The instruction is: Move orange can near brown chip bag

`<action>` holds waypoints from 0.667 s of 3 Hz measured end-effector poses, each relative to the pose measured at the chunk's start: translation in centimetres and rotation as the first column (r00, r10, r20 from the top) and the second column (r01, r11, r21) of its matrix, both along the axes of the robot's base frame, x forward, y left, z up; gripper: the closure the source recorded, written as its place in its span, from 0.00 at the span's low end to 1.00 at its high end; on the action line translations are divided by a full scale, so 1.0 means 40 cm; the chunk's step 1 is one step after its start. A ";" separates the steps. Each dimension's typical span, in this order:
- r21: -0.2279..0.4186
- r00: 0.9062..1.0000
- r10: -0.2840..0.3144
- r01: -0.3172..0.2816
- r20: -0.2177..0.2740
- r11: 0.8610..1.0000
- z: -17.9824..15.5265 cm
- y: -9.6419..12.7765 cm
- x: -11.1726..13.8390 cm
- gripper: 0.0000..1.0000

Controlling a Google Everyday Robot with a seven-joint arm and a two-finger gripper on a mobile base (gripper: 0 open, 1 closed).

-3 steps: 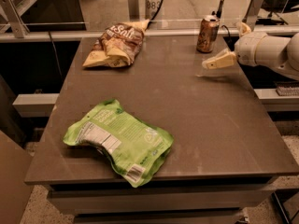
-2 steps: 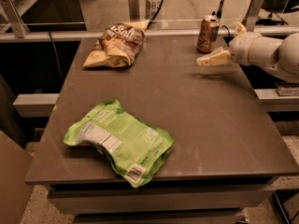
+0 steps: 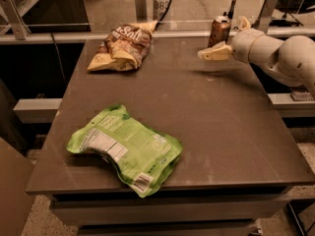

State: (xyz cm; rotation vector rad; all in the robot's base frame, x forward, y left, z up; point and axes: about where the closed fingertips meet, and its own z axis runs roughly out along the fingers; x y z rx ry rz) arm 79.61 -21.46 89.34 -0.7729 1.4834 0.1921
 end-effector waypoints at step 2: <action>0.042 0.997 -0.076 0.076 -0.019 0.996 0.005 0.003 0.057 0.00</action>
Offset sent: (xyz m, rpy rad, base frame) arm 0.0325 -0.0120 -0.0025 0.0844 0.0601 -0.1493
